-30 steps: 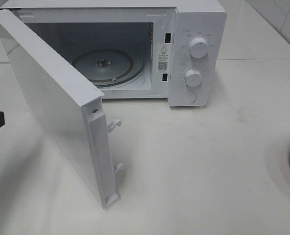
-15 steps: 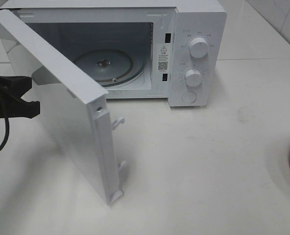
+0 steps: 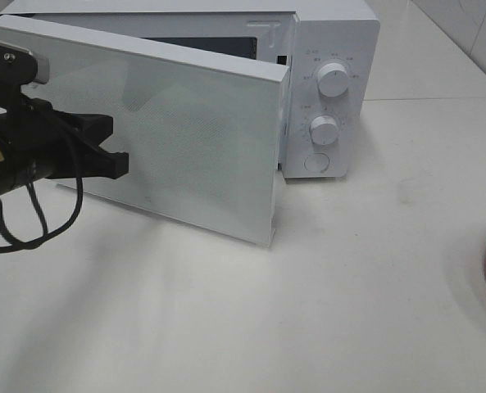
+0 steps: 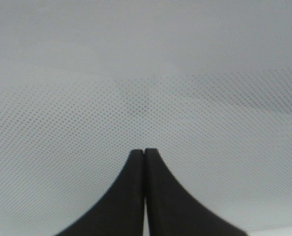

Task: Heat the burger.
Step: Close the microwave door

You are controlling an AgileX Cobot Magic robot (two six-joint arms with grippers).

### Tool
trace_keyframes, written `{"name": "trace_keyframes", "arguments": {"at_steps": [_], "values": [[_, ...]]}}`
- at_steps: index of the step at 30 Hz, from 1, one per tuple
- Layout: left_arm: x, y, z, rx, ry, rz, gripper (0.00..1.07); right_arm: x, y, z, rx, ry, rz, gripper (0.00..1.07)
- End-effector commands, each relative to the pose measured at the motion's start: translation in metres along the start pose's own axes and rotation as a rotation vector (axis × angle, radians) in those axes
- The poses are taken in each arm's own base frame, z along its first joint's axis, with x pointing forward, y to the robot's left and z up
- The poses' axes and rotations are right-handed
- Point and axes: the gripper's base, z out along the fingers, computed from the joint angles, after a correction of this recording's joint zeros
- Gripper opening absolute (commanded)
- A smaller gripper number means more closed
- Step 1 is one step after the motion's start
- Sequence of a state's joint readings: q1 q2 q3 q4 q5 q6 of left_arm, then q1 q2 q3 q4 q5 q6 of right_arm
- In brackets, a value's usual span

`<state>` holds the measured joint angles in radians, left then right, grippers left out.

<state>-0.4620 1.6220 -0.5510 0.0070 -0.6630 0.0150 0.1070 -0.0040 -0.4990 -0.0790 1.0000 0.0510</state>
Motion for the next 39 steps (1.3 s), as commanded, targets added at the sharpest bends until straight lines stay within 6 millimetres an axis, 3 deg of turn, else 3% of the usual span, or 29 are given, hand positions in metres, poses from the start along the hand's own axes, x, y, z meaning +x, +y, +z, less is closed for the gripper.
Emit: {"name": "trace_keyframes", "arguments": {"at_steps": [1,10,25,39], "values": [[-0.01,-0.006,0.014,-0.016,-0.039,-0.053,0.0,0.002,0.0,-0.003,0.006,-0.032,-0.008,0.76],[-0.02,-0.022,0.043,-0.007,-0.061,-0.097,0.0,0.002,0.0,-0.003,0.006,-0.032,-0.008,0.76],[-0.028,-0.028,0.085,-0.052,-0.089,-0.171,0.0,0.002,0.0,-0.003,0.006,-0.032,-0.008,0.76],[-0.042,-0.041,0.113,-0.046,-0.132,-0.212,0.0,0.002,0.0,-0.003,0.004,-0.032,-0.007,0.76]]}}
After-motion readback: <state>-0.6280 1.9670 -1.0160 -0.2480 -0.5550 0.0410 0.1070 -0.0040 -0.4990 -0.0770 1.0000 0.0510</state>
